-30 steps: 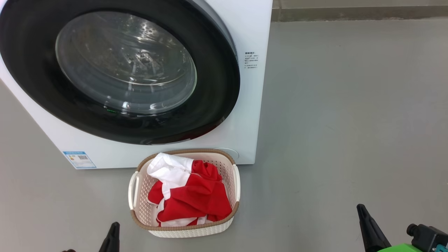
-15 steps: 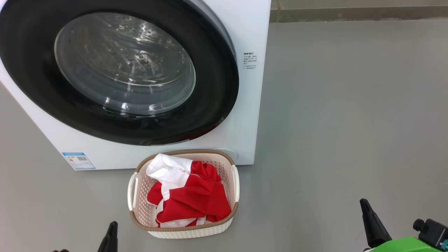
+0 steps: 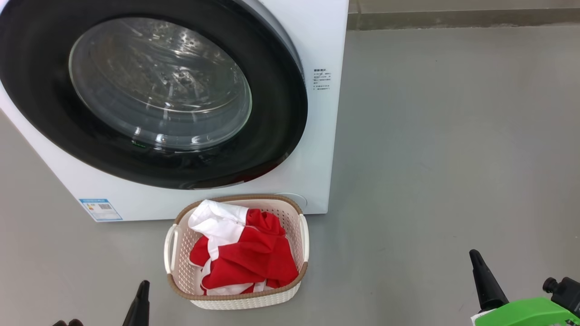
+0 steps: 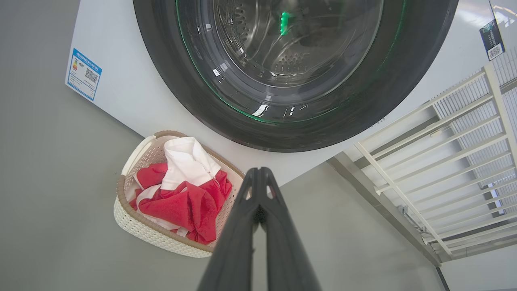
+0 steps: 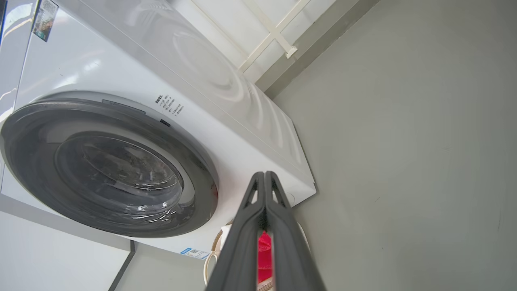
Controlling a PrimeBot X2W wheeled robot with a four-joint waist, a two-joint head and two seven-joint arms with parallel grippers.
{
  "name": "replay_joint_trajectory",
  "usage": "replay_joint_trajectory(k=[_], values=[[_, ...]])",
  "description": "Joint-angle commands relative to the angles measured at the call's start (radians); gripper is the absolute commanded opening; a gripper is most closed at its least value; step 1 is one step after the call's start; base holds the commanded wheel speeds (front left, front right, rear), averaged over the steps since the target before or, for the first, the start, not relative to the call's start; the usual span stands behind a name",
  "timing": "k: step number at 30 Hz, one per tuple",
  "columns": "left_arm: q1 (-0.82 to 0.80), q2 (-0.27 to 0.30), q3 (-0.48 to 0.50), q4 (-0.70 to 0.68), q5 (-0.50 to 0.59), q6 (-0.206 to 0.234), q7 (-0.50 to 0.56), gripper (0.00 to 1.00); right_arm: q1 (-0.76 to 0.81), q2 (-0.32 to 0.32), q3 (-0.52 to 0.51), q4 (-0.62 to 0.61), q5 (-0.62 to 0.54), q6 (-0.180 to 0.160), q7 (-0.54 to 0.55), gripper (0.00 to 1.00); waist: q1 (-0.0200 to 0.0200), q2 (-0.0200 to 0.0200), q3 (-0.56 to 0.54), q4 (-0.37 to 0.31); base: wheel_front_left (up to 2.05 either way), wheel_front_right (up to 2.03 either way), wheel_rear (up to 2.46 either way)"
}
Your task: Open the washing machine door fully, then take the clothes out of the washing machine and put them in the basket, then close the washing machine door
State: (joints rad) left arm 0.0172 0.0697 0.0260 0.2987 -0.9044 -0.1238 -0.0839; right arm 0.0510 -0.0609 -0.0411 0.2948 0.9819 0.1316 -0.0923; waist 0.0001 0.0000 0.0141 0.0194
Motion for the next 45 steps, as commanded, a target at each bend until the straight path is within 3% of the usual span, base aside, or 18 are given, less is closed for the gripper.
replay_joint_trajectory(k=[1,45], values=[[-0.044,0.006,0.022,-0.028,-0.021,-0.003,0.005,0.0,-0.045,-0.01,0.003,-0.028,0.02,0.0,0.004,0.0,-0.0001,0.0,0.0,0.0,0.0,0.0,0.0],[-0.096,-0.01,0.065,-0.045,-0.459,-0.006,0.129,0.0,-0.118,0.001,-0.042,-0.042,0.412,-0.001,0.131,0.0,-0.0001,0.0,-0.007,-0.013,0.0,0.0,0.0]])
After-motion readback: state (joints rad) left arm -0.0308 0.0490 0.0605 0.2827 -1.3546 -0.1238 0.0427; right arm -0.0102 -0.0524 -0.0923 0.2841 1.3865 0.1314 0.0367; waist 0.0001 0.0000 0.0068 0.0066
